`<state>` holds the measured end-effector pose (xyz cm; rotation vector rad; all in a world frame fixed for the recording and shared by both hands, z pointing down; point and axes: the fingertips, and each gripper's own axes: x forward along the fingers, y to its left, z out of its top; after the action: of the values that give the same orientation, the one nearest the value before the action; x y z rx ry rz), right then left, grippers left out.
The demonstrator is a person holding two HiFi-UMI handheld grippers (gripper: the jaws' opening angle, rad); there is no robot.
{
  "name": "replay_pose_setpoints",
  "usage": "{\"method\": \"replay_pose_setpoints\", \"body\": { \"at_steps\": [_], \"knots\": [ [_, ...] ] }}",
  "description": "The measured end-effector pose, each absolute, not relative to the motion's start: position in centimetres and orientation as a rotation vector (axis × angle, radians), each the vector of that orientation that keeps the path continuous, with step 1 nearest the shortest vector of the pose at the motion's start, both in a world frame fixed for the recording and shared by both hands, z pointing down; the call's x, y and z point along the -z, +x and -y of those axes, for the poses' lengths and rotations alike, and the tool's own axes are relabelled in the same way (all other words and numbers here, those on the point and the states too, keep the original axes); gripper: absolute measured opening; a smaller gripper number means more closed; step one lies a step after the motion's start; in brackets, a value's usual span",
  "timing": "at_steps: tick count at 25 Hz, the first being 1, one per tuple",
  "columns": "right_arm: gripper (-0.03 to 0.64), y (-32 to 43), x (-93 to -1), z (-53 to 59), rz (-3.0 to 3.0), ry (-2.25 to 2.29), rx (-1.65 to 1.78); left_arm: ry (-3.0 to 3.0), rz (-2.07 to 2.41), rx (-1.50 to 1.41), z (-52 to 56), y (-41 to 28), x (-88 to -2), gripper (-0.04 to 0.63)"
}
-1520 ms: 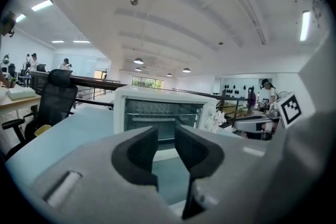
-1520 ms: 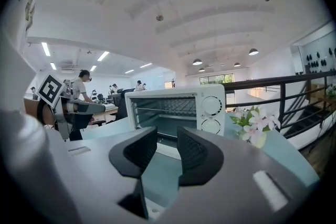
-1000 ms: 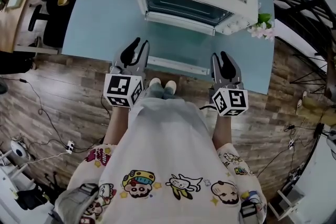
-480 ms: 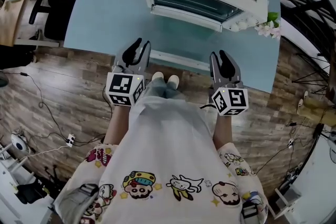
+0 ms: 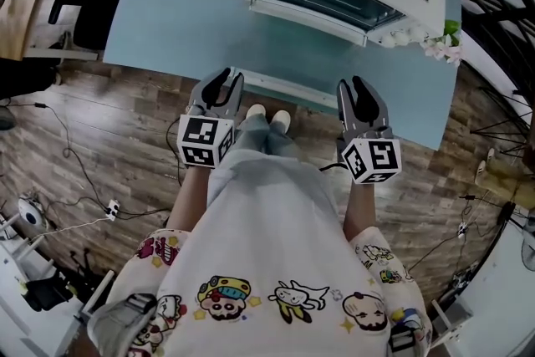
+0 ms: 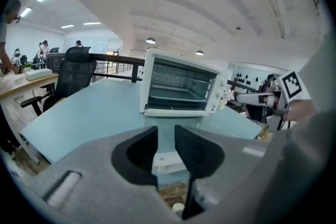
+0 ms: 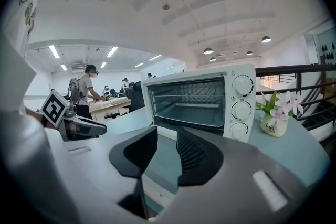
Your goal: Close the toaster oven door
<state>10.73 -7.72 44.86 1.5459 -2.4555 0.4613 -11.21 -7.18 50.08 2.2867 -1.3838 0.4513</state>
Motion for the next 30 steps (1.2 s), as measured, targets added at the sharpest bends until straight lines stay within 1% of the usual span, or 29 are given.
{"method": "replay_pose_setpoints", "body": {
  "at_steps": [13,30],
  "knots": [
    [0.110,10.5,-46.4,6.5,2.434,1.545,-0.496,2.194,1.349,-0.549,4.7,-11.8,-55.3,0.092],
    [0.110,11.7,-47.3,5.4,2.378,1.591,-0.537,2.138,1.297,-0.597,5.0,-11.0,-60.6,0.092]
  ]
}}
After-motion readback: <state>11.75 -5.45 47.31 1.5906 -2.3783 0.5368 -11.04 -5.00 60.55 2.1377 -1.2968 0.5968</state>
